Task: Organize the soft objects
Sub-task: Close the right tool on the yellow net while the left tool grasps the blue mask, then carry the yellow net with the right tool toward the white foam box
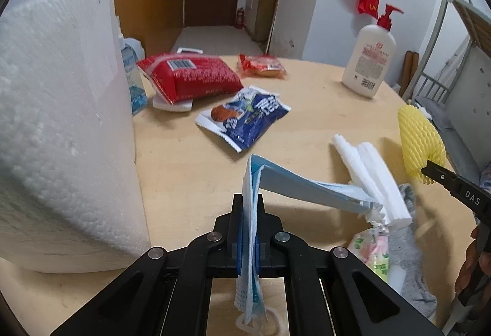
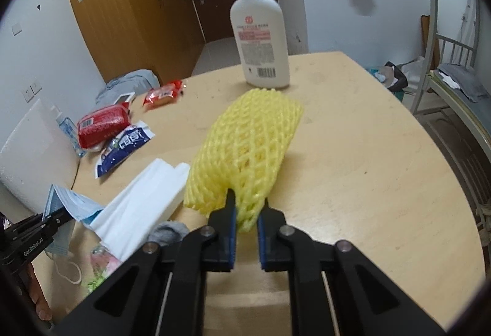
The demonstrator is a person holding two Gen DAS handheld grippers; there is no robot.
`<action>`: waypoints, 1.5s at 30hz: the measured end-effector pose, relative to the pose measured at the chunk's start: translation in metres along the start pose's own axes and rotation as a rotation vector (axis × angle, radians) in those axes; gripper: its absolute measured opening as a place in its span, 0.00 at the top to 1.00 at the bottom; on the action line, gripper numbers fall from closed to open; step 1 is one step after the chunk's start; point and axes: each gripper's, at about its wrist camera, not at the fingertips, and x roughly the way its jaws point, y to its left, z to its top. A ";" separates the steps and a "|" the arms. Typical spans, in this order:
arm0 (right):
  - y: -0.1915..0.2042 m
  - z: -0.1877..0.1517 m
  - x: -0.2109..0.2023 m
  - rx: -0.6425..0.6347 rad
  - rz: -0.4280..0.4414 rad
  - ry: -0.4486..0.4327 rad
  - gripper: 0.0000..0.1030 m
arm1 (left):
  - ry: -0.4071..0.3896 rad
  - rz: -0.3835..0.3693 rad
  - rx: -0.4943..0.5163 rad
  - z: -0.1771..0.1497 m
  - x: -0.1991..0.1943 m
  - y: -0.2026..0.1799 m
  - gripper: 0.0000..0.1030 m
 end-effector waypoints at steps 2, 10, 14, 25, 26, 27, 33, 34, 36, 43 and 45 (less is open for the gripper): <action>-0.001 0.001 -0.006 0.006 -0.002 -0.014 0.86 | -0.011 -0.009 0.000 0.001 -0.004 0.000 0.95; 0.002 0.000 -0.041 0.001 0.009 -0.095 0.86 | -0.075 -0.026 0.018 0.002 -0.034 -0.010 0.95; 0.007 -0.005 -0.064 -0.007 0.022 -0.139 0.86 | -0.111 -0.022 0.030 0.002 -0.052 -0.013 0.95; 0.014 -0.020 -0.117 -0.024 0.048 -0.239 0.86 | -0.220 -0.010 0.051 -0.008 -0.109 -0.019 0.95; 0.015 -0.022 -0.122 -0.024 0.050 -0.248 0.86 | -0.230 -0.010 0.052 -0.009 -0.115 -0.019 0.95; 0.015 -0.024 -0.126 -0.026 0.051 -0.255 0.86 | -0.240 -0.011 0.055 -0.011 -0.122 -0.020 0.95; 0.026 -0.036 -0.148 -0.039 0.073 -0.293 0.86 | -0.296 -0.005 0.061 -0.024 -0.155 -0.017 0.95; 0.029 -0.039 -0.153 -0.044 0.075 -0.301 0.86 | -0.302 -0.004 0.066 -0.026 -0.160 -0.017 0.95; 0.033 -0.042 -0.160 -0.047 0.079 -0.316 0.86 | -0.321 0.001 0.072 -0.031 -0.170 -0.018 0.95; 0.044 -0.053 -0.182 -0.070 0.089 -0.363 0.86 | -0.385 0.004 0.076 -0.047 -0.205 -0.009 0.95; 0.048 -0.056 -0.190 -0.079 0.088 -0.379 0.86 | -0.397 0.004 0.079 -0.050 -0.213 -0.007 0.95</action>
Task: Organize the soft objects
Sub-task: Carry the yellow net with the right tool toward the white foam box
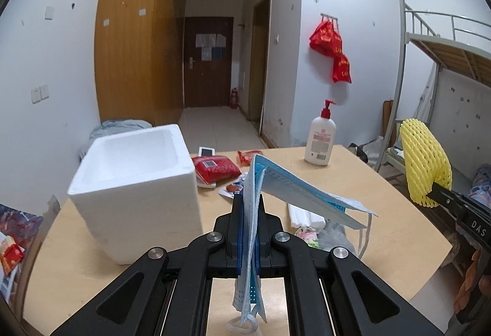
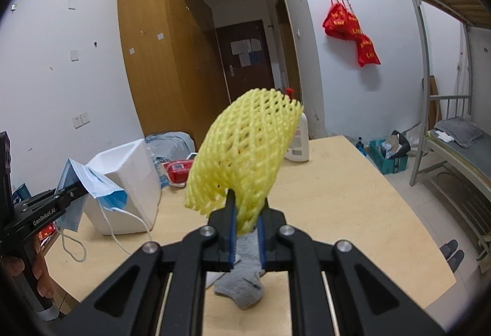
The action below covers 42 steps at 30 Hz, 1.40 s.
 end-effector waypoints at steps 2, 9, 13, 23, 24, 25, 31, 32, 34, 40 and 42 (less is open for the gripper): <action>0.002 0.000 -0.005 -0.007 -0.002 -0.012 0.86 | -0.013 -0.001 0.002 0.000 -0.008 0.002 0.95; 0.010 0.001 -0.012 -0.028 0.015 -0.038 0.86 | -0.041 0.017 0.003 -0.001 -0.026 0.008 0.95; 0.016 -0.002 -0.010 -0.044 0.046 -0.039 0.86 | -0.049 0.047 0.000 -0.002 -0.031 0.012 0.95; 0.048 -0.001 0.004 -0.093 0.153 -0.024 0.86 | -0.070 0.155 -0.030 -0.006 -0.053 0.041 0.95; 0.052 -0.001 0.005 -0.097 0.166 -0.021 0.86 | -0.071 0.167 -0.038 -0.007 -0.056 0.046 0.95; 0.056 -0.001 0.008 -0.107 0.182 -0.017 0.86 | -0.072 0.176 -0.041 -0.007 -0.058 0.050 0.95; 0.083 0.000 0.019 -0.148 0.257 -0.001 0.86 | -0.078 0.236 -0.067 -0.009 -0.069 0.072 0.95; 0.088 -0.001 0.021 -0.154 0.272 0.002 0.86 | -0.079 0.245 -0.070 -0.008 -0.069 0.074 0.95; 0.095 0.000 0.027 -0.164 0.299 0.011 0.86 | -0.080 0.273 -0.074 -0.009 -0.072 0.082 0.95; 0.113 -0.001 0.040 -0.186 0.353 0.029 0.86 | -0.076 0.318 -0.094 -0.010 -0.075 0.094 0.95; 0.117 -0.001 0.043 -0.191 0.369 0.033 0.86 | -0.073 0.328 -0.099 -0.010 -0.075 0.097 0.95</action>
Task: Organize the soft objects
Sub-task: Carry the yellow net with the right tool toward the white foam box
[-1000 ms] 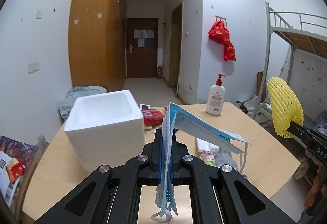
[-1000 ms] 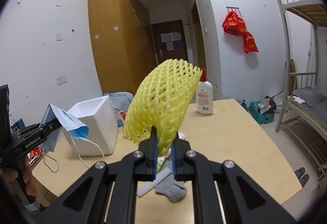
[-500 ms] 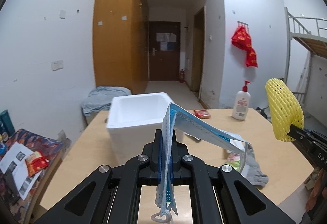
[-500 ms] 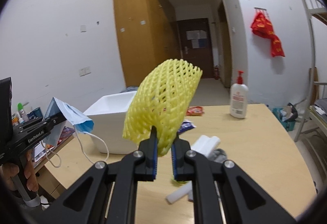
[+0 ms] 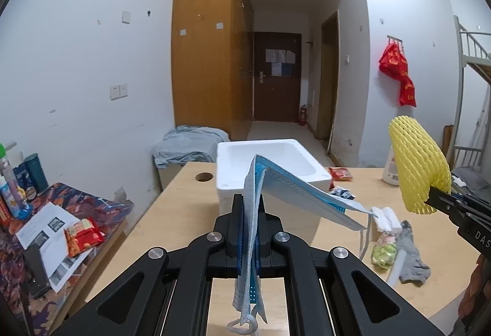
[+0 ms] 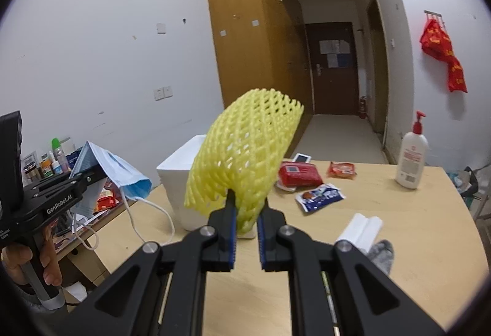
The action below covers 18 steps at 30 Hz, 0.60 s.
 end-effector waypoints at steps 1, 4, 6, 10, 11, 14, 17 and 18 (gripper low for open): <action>0.001 0.001 0.002 -0.002 0.008 0.000 0.86 | -0.001 0.002 -0.002 0.000 0.000 0.001 0.95; 0.004 0.005 0.010 -0.012 0.026 0.006 0.86 | -0.003 0.017 -0.008 0.002 0.002 0.005 0.95; 0.006 0.006 0.014 -0.013 0.037 0.011 0.86 | -0.002 0.022 -0.012 0.002 0.003 0.007 0.95; 0.006 0.008 0.022 -0.013 0.050 0.021 0.86 | 0.001 0.020 -0.012 0.004 0.008 0.007 0.95; 0.006 0.009 0.024 -0.013 0.049 0.023 0.86 | 0.001 0.017 -0.014 0.004 0.010 0.007 0.95; 0.006 0.011 0.029 -0.012 0.053 0.030 0.86 | 0.008 0.013 -0.017 0.004 0.016 0.006 0.95; 0.005 0.014 0.033 -0.011 0.049 0.036 0.86 | 0.009 0.012 -0.023 0.006 0.020 0.009 0.95; 0.005 0.014 0.034 -0.010 0.049 0.035 0.86 | 0.007 0.012 -0.024 0.007 0.022 0.010 0.95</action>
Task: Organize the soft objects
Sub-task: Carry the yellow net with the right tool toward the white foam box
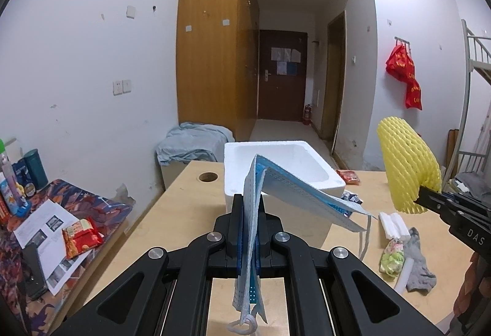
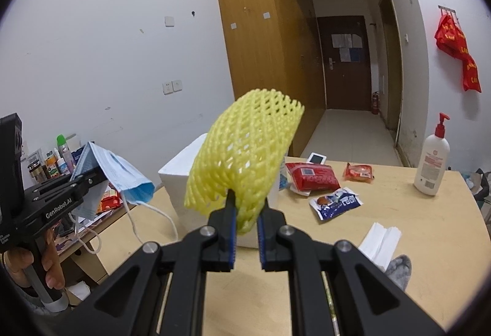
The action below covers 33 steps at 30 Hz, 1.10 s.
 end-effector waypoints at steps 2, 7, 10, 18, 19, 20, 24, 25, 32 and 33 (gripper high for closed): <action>0.001 0.001 0.001 -0.003 -0.002 0.001 0.86 | -0.003 -0.001 -0.003 0.002 0.002 0.001 0.95; 0.001 0.005 0.009 -0.005 0.002 0.012 0.86 | -0.002 -0.011 -0.002 0.009 0.011 0.002 0.95; 0.002 0.008 0.015 -0.007 0.011 0.020 0.86 | 0.001 -0.016 0.006 0.012 0.018 0.001 0.95; 0.011 0.020 0.027 -0.041 0.018 0.028 0.86 | 0.007 -0.027 0.017 0.025 0.035 -0.001 0.95; 0.011 0.022 0.029 -0.043 0.017 0.029 0.86 | 0.008 -0.026 0.017 0.027 0.037 0.000 0.95; 0.012 0.024 0.030 -0.046 0.018 0.029 0.86 | 0.007 -0.025 0.017 0.029 0.039 0.000 0.95; 0.014 0.033 0.037 -0.057 0.012 0.032 0.86 | 0.002 -0.028 0.016 0.038 0.046 0.001 0.95; 0.015 0.035 0.039 -0.060 0.011 0.032 0.86 | 0.002 -0.030 0.014 0.041 0.049 0.001 0.95; 0.012 0.046 0.050 -0.061 -0.005 0.020 0.86 | 0.006 -0.041 0.017 0.054 0.067 -0.001 0.95; 0.010 0.047 0.052 -0.059 -0.007 0.020 0.86 | 0.012 -0.045 0.018 0.055 0.072 -0.002 0.95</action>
